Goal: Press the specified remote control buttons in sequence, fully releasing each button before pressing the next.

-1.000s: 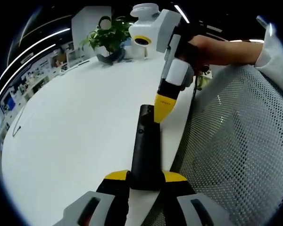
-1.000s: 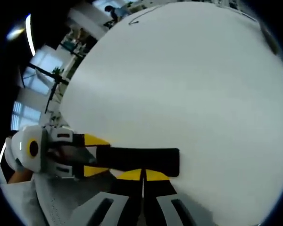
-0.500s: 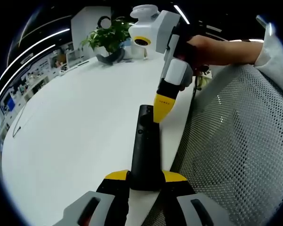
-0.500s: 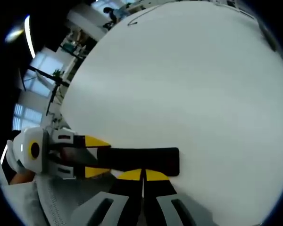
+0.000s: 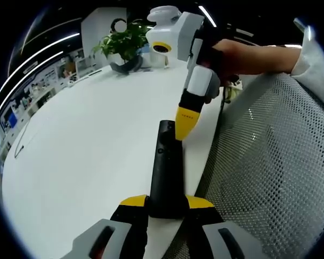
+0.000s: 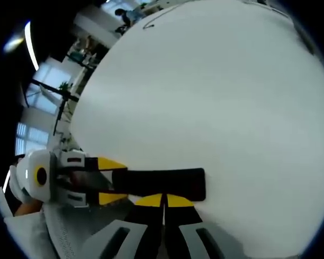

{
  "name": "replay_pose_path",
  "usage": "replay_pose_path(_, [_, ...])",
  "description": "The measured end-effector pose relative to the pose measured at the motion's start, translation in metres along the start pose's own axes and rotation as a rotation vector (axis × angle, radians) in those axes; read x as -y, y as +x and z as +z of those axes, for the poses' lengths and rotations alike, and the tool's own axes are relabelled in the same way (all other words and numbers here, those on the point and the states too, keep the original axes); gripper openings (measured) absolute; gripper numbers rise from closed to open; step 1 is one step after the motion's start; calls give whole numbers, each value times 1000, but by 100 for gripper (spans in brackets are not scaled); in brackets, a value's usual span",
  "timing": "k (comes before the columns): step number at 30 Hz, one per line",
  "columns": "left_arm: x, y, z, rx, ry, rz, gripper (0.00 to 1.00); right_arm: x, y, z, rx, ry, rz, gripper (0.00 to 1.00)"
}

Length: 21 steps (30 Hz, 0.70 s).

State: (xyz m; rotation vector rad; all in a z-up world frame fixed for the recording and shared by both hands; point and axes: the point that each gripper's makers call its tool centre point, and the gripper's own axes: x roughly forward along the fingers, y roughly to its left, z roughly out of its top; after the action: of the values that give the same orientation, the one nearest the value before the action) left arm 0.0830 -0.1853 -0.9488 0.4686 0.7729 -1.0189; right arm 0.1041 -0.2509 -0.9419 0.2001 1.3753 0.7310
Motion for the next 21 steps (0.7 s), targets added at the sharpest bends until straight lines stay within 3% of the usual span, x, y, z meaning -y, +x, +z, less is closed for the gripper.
replay_pose_path(21, [6,1,1,3,24,-21,24,0,-3,10,55,15,11,0])
